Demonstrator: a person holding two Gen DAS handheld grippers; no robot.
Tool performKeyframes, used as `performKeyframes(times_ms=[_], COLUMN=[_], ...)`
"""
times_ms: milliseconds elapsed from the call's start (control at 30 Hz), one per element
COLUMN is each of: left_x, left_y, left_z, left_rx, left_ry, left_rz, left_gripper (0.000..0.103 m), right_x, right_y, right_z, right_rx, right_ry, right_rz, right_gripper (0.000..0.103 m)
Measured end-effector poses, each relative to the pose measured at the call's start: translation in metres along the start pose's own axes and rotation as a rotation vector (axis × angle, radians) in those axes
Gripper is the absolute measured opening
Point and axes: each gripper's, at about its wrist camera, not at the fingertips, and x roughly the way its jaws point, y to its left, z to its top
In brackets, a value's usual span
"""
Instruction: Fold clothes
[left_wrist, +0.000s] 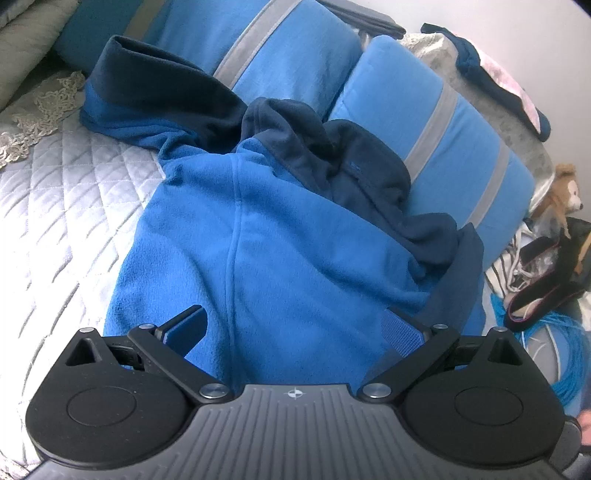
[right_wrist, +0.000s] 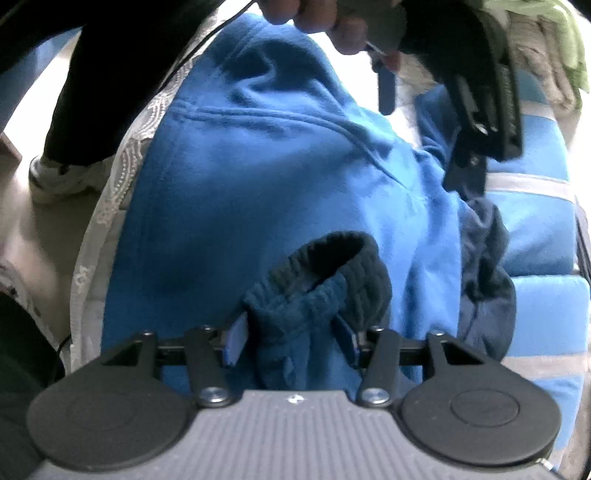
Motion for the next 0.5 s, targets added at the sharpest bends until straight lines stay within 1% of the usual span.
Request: performKeyframes(times_ms=[33,67,100,233,400,433,500], left_x=[0.000,0.001,0.001,0.002,0.001,0.001,-0.001], left_y=[0.000,0.000,0.000,0.000,0.000,0.001,0.002], left_z=[0.000,0.000,0.000,0.000,0.000,0.000,0.000], left_rx=[0.000,0.000,0.000,-0.001,-0.001,-0.003,-0.010], left_ry=[0.002,0.003,0.005,0.011,0.011,0.009,-0.009], left_rz=[0.001,0.001,0.002,0.001,-0.003,-0.002,-0.004], left_gripper=[0.103,0.103,0.103,0.103,0.103,0.103,0.103], right_x=[0.001,0.002,0.003,0.005,0.002,0.000,-0.002], right_y=[-0.002,-0.004,-0.006,-0.011,-0.019,-0.021,-0.030], right_z=[0.001,0.002,0.003,0.002,0.001,0.000,-0.003], right_rx=[-0.013,-0.026,-0.039,-0.067,-0.023,-0.003,0.060], right_ry=[0.001,0.001,0.001,-0.003,-0.027,-0.034,-0.050], right_rz=[0.017,0.037,0.056,0.081,0.031,0.010,-0.064], right_gripper=[0.057,0.042,0.035,0.013,0.012,0.012,0.012])
